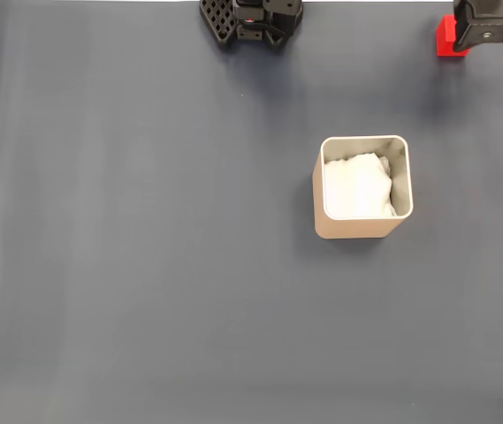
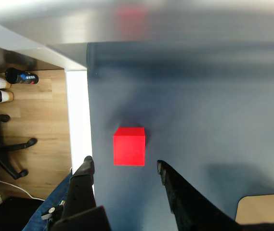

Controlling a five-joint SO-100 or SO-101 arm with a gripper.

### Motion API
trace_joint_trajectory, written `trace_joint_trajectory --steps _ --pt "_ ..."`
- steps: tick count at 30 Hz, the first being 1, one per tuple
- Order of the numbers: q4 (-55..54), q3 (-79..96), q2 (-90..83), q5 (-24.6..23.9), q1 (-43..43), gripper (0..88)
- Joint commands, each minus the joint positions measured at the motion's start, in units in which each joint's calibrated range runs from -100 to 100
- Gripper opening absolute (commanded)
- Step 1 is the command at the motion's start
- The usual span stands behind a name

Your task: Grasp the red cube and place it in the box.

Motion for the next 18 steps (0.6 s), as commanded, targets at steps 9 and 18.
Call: trace_joint_trajectory --steps 9,18 --pt "-2.9 -3.5 1.9 0.9 2.1 33.6" --pt "-3.2 -5.3 4.0 0.9 2.0 33.6"
